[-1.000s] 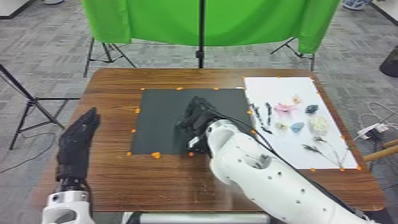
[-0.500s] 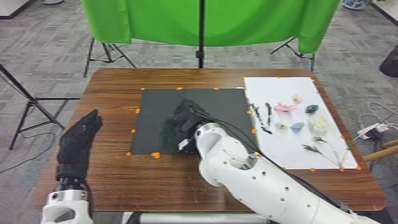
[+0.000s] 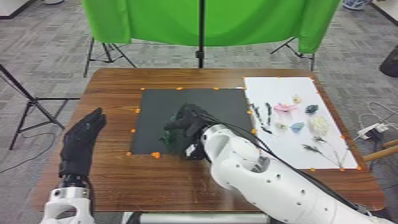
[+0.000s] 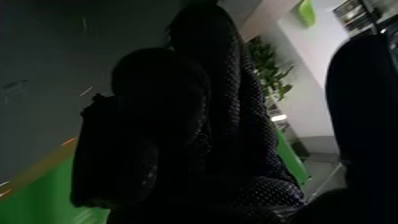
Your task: Arrange flowers
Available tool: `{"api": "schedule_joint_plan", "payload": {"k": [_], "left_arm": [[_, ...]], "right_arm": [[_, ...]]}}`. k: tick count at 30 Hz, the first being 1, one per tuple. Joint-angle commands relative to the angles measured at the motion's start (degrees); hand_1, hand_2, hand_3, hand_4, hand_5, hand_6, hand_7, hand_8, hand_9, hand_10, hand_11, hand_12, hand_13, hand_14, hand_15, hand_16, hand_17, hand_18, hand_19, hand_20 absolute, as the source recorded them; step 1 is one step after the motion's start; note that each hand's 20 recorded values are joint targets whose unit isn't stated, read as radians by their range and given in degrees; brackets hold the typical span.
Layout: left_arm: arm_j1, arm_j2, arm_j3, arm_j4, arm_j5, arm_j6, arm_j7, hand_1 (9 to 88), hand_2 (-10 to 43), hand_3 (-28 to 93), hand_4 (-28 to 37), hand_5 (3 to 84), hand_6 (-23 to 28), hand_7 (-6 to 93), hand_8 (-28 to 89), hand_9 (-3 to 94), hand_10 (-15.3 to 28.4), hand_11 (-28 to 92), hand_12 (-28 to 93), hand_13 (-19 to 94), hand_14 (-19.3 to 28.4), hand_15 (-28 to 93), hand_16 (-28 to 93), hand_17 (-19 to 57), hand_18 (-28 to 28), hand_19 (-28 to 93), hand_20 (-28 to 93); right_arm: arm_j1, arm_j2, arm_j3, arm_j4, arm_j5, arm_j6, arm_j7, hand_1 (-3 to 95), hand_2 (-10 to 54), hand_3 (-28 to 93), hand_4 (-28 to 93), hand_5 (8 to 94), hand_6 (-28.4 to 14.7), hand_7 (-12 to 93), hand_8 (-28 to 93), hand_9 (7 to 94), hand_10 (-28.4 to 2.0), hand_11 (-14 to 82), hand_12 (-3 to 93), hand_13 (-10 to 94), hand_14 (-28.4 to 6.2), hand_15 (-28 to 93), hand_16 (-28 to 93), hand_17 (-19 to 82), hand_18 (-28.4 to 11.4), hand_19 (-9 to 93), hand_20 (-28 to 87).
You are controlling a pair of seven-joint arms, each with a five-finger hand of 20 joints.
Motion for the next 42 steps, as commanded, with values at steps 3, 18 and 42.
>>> {"api": "schedule_joint_plan", "payload": {"k": [3, 18, 42], "left_arm": [[-0.78, -0.19, 0.91, 0.66, 0.32, -0.29, -0.76, 24.7, -7.0, 69, -19.8, 44.1, 2.9, 10.0, -4, 39.8, 11.8, 9, 15, 28, 14.4, 8, 7, 1.0, 11.3, 0, 18], [-0.5, -0.48, 1.07, 0.59, 0.03, -0.39, -0.71, 24.6, -6.5, 68, -19.7, 44.1, 2.9, 10.0, -5, 40.0, 11.9, 10, 15, 28, 14.6, 8, 7, 0.9, 11.3, 0, 18], [-1.56, -0.18, 1.68, 0.87, 0.23, -1.19, -1.14, 24.6, -6.4, 68, -19.7, 44.2, 2.9, 10.1, -4, 40.0, 11.8, 10, 15, 28, 14.5, 8, 7, 0.9, 11.3, 0, 18]], "right_arm": [[2.69, -1.21, -2.32, 1.39, -0.61, -5.68, -0.71, 22.2, 3.1, 62, -10, 71.5, -4.9, 12, -7, 85.0, -15.2, 37.5, 25.1, 91, -6.0, 54, 33, 67, -10.3, 93, 45], [4.67, 0.1, -6.24, -1.17, -2.15, -11.45, -0.58, 20.4, 5.1, 62, -9, 68.8, -4.9, 10, -7, 84.8, -16.1, 37.9, 26.1, 91, -6.5, 55, 33, 67, -10.8, 93, 46], [9.81, -0.62, -5.22, 0.48, -2.54, -17.43, 2.37, 21.1, 7.1, 67, 4, 54.6, -7.4, 5, -6, 84.8, -16.2, 37.8, 26.7, 90, -6.8, 56, 33, 66, -11.5, 93, 49]]}}
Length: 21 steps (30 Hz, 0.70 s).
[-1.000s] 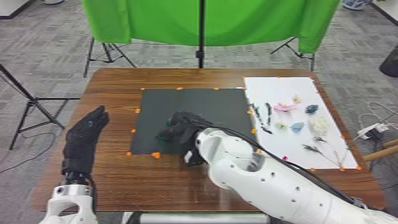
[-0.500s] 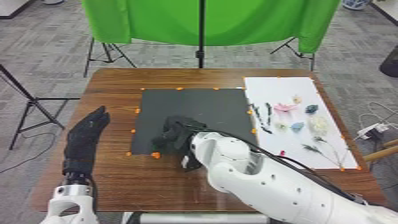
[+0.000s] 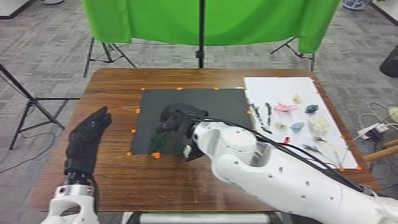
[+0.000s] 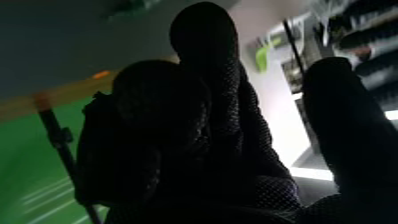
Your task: Arrange flowers
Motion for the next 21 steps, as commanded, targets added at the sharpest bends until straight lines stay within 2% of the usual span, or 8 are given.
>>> {"api": "schedule_joint_plan", "payload": {"k": [1, 4, 10, 15, 18, 21], "left_arm": [[0.04, -0.27, 0.09, 0.38, 0.14, -0.54, -0.52, 24.6, -6.4, 68, -19.7, 44.2, 2.9, 10.1, -5, 40.0, 11.9, 10, 15, 28, 14.6, 8, 7, 0.9, 11.3, 0, 18], [0.74, -0.37, -0.19, 0.28, -0.43, 0.17, -0.39, 24.6, -6.6, 69, -19.6, 44.2, 2.9, 10.1, -5, 40.0, 11.9, 10, 15, 28, 14.5, 9, 7, 0.9, 11.3, 0, 18], [0.3, -0.29, -0.04, 0.45, -0.36, -0.19, -0.37, 24.4, -6.8, 69, -19.7, 44.2, 2.9, 10.0, -4, 40.1, 11.9, 10, 15, 28, 14.6, 9, 7, 0.9, 11.4, 0, 18], [-0.03, -0.35, 0.16, 0.59, -0.46, -0.21, -0.17, 24.5, -6.5, 69, -20.0, 44.2, 2.9, 9.9, -5, 40.0, 11.7, 10, 15, 28, 14.6, 9, 7, 0.9, 11.3, 0, 18], [0.03, -0.3, 0.46, 0.68, -1.04, 0.89, 0.84, 24.1, -5.9, 68, -20.4, 44.2, 3.0, 9.9, -4, 40.0, 11.8, 10, 15, 28, 14.6, 9, 7, 0.9, 11.3, 0, 18], [-0.02, -0.26, 0.71, 0.68, -1.97, 2.68, 1.88, 21.9, -4.2, 68, -22.9, 44.2, 3.0, 9.9, -4, 40.0, 11.8, 9, 15, 28, 14.6, 9, 7, 1.1, 11.3, 0, 18]], "right_arm": [[0.59, -1.68, 1.15, 3.04, 0.71, -4.51, 3.9, 21.0, 7.1, 67, 5, 54.9, -8.0, 5, -6, 84.7, -16.2, 37.8, 26.7, 90, -6.8, 55, 33, 66, -11.5, 93, 49], [0.69, -1.3, 1.42, 3.29, 1.18, -6.18, 4.55, 20.7, 7.3, 67, 7, 56.6, -9.1, 4, -6, 84.8, -16.4, 37.6, 26.7, 90, -6.8, 55, 33, 66, -11.4, 93, 49], [0.74, -1.73, 1.13, 4.77, 1.7, -5.55, 4.76, 19.5, 8.7, 66, 9, 59.5, -9.8, 5, -6, 84.9, -16.6, 37.7, 26.7, 90, -6.9, 55, 33, 66, -11.2, 93, 48], [0.96, -3.05, 0.9, 6.45, 2.6, -7.28, 5.29, 19.1, 9.1, 66, 9, 60.8, -10.1, 5, -6, 85.3, -16.7, 38.3, 26.8, 91, -6.6, 55, 33, 67, -10.8, 93, 48], [1.31, -3.55, 0.42, 7.63, 3.47, -7.66, 5.47, 19.0, 9.4, 66, 9, 61.3, -10.4, 6, -6, 85.3, -16.7, 38.5, 26.8, 91, -6.6, 55, 33, 67, -10.7, 93, 48], [1.51, -3.79, 0.25, 8.37, 4.07, -7.47, 5.36, 18.9, 9.5, 66, 9, 61.2, -10.4, 6, -6, 85.4, -16.7, 38.6, 26.8, 91, -6.6, 55, 33, 67, -10.6, 93, 48]]}}
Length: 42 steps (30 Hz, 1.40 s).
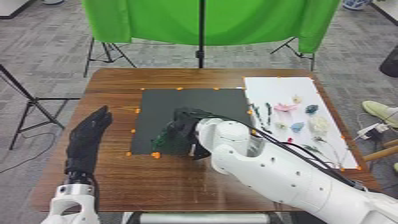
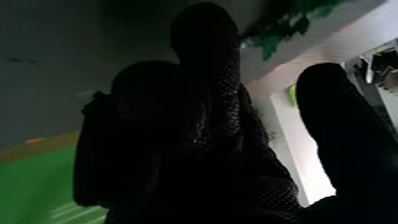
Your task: Arrange flowers
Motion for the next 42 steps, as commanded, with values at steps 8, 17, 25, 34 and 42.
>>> {"api": "schedule_joint_plan", "payload": {"k": [8, 17, 25, 34, 42], "left_arm": [[0.59, -0.11, 0.39, 0.42, -2.88, 3.45, 1.95, 17.3, -1.1, 70, -28.0, 44.3, 2.9, 10.2, -5, 40.2, 12.0, 10, 15, 28, 14.4, 9, 6, 1.4, 11.0, 1, 18], [-0.25, -0.59, 0.83, 0.88, -2.36, 2.72, 1.84, 17.9, -2.2, 70, -28.3, 44.2, 2.9, 10.3, -5, 40.2, 11.9, 10, 15, 28, 14.5, 9, 6, 1.3, 11.0, 1, 18], [0.46, -0.98, 0.01, 0.51, -1.93, 2.8, 1.88, 19.1, -2.8, 70, -28.2, 44.3, 2.9, 10.3, -5, 40.3, 11.9, 10, 15, 28, 14.5, 9, 6, 1.3, 11.1, 1, 18], [1.51, -0.63, -0.85, -0.37, -1.35, 3.17, 1.38, 20.1, -3.2, 70, -27.2, 44.4, 2.9, 10.7, -5, 40.6, 12.0, 10, 14, 29, 14.6, 10, 6, 1.3, 11.2, 1, 18], [1.34, -0.29, -1.02, -0.44, -0.88, 2.88, 0.52, 20.7, -3.3, 70, -26.6, 44.5, 3.0, 10.7, -5, 40.6, 12.0, 10, 14, 29, 14.6, 10, 6, 1.3, 11.2, 1, 18]], "right_arm": [[1.38, -1.98, -0.77, 3.03, 2.29, -0.01, -0.26, 18.8, 9.6, 66, 9, 60.4, -10.0, 5, -6, 85.3, -16.6, 38.7, 26.8, 91, -6.7, 55, 33, 67, -10.7, 93, 48], [0.46, 0.03, 1.99, 2.37, 6.13, 1.75, -2.95, 19.1, 8.7, 66, 7, 52.5, -6.2, 4, -6, 85.0, -16.7, 39.3, 27.2, 91, -6.9, 56, 34, 67, -12.0, 93, 50], [-9.5, 15.23, 18.15, -14.86, -0.21, 11.67, -4.17, 21.1, 4.3, 66, -1, 54.3, -5.7, 6, -5, 78.5, -17.3, 34.9, 27.5, 86, -8.3, 57, 33, 62, -13.6, 93, 50], [-37.99, 27.13, 52.41, -26.8, -4.52, 9.06, 1.23, 30.1, -9.1, 62, -10, 58.4, -6.4, 7, -5, 67.4, -19.2, 17.4, 25.9, 77, -11.4, 57, 32, 53, -16.6, 93, 46], [-54.98, 29.03, 66.85, -28.03, -9.6, 4.6, 5.22, 31.1, -9.5, 60, -13, 56.8, -6.6, 7, -4, 62.8, -19.2, 15.5, 26.0, 74, -11.8, 57, 32, 51, -17.1, 93, 46]]}}
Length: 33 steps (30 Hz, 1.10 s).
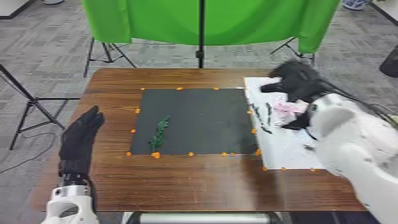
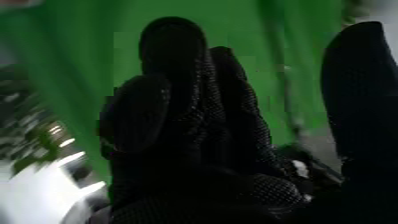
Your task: Arrange flowers
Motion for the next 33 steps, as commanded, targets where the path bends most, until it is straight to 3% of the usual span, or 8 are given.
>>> {"api": "schedule_joint_plan", "payload": {"k": [1, 10, 21, 33], "left_arm": [[0.54, 0.08, -0.19, -0.13, 1.09, -0.06, -1.25, 20.8, -3.3, 70, -26.5, 44.5, 3.0, 10.8, -5, 40.6, 12.0, 10, 14, 29, 14.6, 10, 6, 1.3, 11.1, 1, 18], [1.08, 0.17, -0.61, -0.45, 1.5, -0.36, -1.78, 21.8, -3.4, 69, -25.2, 44.4, 3.0, 10.9, -5, 40.6, 12.1, 11, 14, 29, 14.7, 10, 6, 1.3, 11.1, 1, 18], [1.78, -0.03, -0.87, -0.75, 1.49, -0.63, -2.16, 22.3, -3.7, 69, -24.4, 44.3, 3.0, 10.8, -5, 40.5, 12.0, 11, 14, 29, 14.7, 10, 6, 1.3, 11.2, 1, 18], [1.49, -0.14, -0.55, -0.6, 1.54, -0.88, -2.2, 22.3, -3.8, 69, -24.2, 44.2, 3.0, 10.7, -5, 40.7, 12.1, 11, 14, 29, 14.8, 10, 6, 1.3, 11.2, 1, 18]], "right_arm": [[-22.61, 2.67, 19.07, 0.86, -6.08, -3.03, 4.23, 31.1, -9.5, 60, -13, 56.5, -6.7, 7, -4, 62.4, -19.2, 15.4, 25.9, 74, -11.9, 58, 32, 51, -17.2, 93, 46], [-32.9, 2.23, 26.12, 0.73, -5.27, -6.12, 5.95, 32.0, -9.5, 60, -19, 56.3, -6.6, 7, -4, 61.8, -18.8, 15.7, 25.8, 74, -11.6, 59, 31, 51, -16.9, 93, 47], [-37.59, -0.18, 27.44, 1.95, -4.7, -4.21, 7.04, 32.9, -9.5, 59, -21, 60.4, -6.7, 9, -5, 66.9, -17.9, 16.8, 24.5, 76, -10.4, 59, 31, 53, -15.6, 93, 47], [-36.17, 0.71, 18.43, 8.16, -13.25, 10.55, 3.88, 45.7, -9.5, 61, -26, 68.7, -2.8, 15, -7, 77.2, -13.4, 22.0, 23.2, 83, -5.8, 59, 32, 58, -12.9, 93, 50]]}}
